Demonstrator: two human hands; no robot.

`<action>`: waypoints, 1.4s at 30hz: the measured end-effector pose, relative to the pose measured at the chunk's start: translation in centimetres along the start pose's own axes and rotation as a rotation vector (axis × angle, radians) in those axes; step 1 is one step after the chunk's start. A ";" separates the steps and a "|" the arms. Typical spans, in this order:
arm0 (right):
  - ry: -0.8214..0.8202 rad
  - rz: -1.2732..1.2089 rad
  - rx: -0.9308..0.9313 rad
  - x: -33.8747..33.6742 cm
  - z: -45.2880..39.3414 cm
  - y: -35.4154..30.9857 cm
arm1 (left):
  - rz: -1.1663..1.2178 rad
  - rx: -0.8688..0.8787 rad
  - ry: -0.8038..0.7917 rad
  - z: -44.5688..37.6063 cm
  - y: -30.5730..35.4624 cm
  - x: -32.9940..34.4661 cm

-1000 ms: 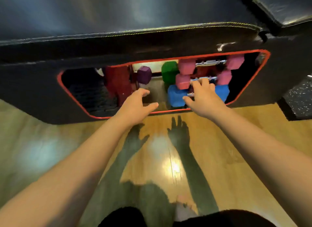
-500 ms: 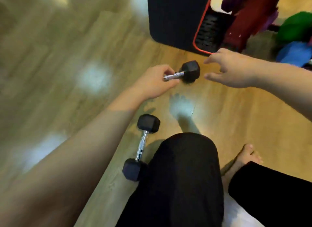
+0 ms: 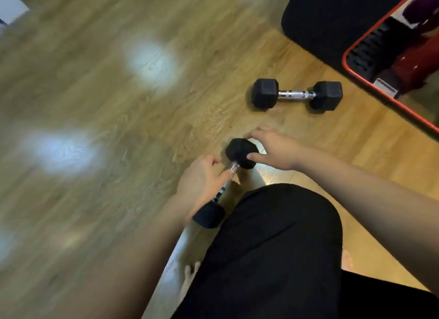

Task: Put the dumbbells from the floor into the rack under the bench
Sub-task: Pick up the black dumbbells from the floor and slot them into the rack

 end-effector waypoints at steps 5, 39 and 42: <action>-0.045 0.063 0.001 3.1 -2.5 1.1 | -0.223 -0.158 -0.048 1.8 -4.8 4.6; 0.834 -0.513 0.927 11.4 7.9 13.0 | -0.057 0.303 0.043 -12.7 10.0 7.0; 0.867 -0.574 0.922 11.9 7.7 13.1 | -0.094 0.299 0.045 -13.1 10.0 7.2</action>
Point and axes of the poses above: each hand's wrist, its own z-axis away from the middle knuckle, its own x-axis out of the palm, y = z × x, the point moved 5 cm from there along -z, towards the middle knuckle, and after that the axes turned 13 degrees about -x, right-handed, at the moved point
